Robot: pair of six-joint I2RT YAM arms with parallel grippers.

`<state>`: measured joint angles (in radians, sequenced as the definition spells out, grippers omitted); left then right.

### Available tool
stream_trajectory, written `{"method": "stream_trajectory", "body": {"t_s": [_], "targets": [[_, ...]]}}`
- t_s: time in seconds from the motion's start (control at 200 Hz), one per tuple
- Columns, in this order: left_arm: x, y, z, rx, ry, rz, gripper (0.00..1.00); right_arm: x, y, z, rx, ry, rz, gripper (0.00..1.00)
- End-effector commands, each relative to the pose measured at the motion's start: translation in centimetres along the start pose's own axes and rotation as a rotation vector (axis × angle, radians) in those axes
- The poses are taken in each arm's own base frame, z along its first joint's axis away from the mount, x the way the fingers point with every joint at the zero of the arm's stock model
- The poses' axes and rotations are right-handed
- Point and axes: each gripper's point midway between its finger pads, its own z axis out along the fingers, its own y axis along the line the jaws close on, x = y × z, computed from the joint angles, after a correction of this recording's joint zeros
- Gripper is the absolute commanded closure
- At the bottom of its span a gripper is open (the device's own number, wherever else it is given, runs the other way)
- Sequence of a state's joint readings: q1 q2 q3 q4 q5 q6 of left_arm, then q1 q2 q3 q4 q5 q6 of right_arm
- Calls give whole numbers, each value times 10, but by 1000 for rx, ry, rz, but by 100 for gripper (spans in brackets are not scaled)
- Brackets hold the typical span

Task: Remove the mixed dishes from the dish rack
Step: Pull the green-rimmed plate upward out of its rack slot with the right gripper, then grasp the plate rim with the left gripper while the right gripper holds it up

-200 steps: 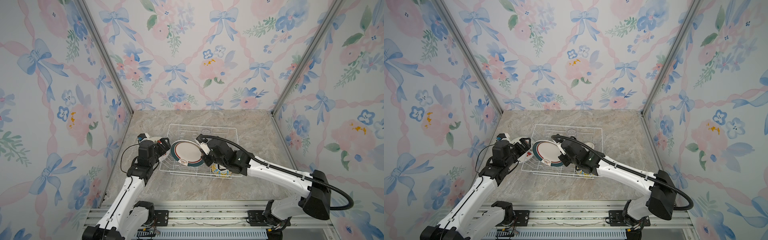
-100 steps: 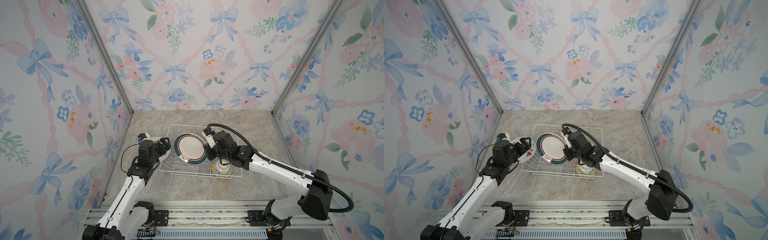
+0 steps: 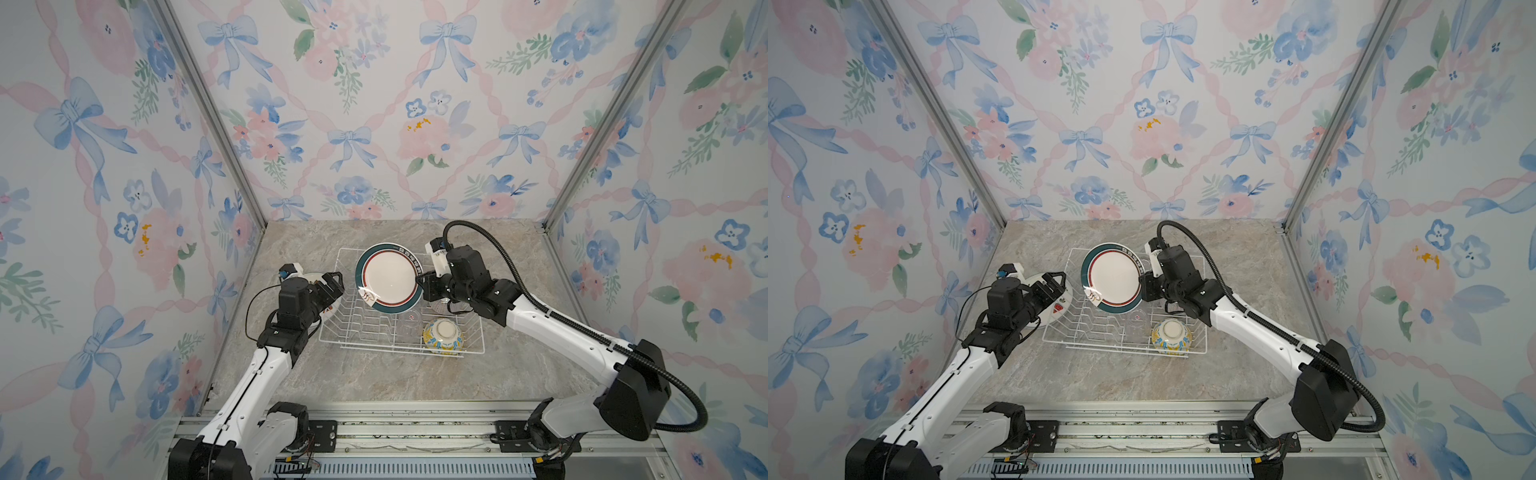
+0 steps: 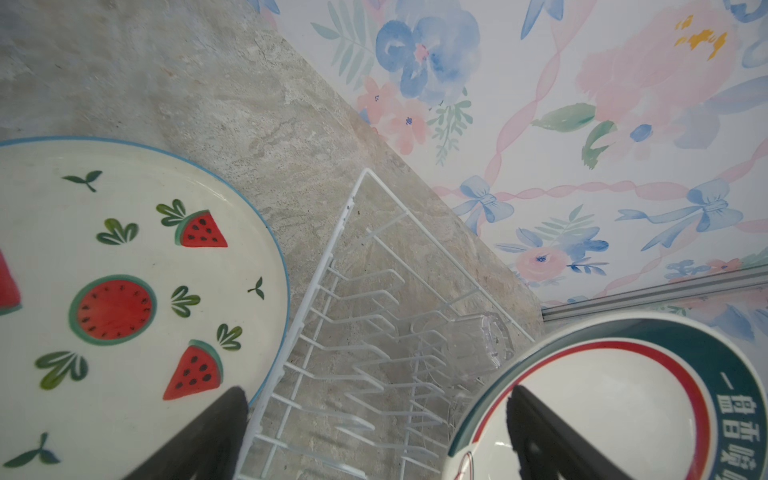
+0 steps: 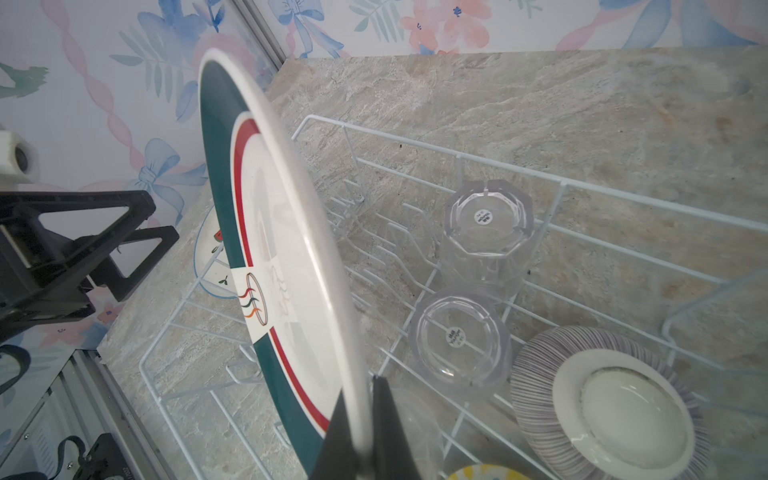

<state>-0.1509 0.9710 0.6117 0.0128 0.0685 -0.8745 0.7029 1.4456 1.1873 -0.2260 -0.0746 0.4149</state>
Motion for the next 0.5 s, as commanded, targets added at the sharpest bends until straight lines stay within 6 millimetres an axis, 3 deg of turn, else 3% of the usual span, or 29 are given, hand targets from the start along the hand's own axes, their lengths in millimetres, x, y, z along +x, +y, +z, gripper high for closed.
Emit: {"method": "stream_trajectory", "body": {"t_s": [0.0, 0.495], "targets": [[0, -11, 2, 49, 8, -8, 2, -23, 11, -6, -80, -73, 72, 100], [8, -34, 6, 177, 50, -7, 2, -35, 19, 0, -166, -73, 157, 100]]}}
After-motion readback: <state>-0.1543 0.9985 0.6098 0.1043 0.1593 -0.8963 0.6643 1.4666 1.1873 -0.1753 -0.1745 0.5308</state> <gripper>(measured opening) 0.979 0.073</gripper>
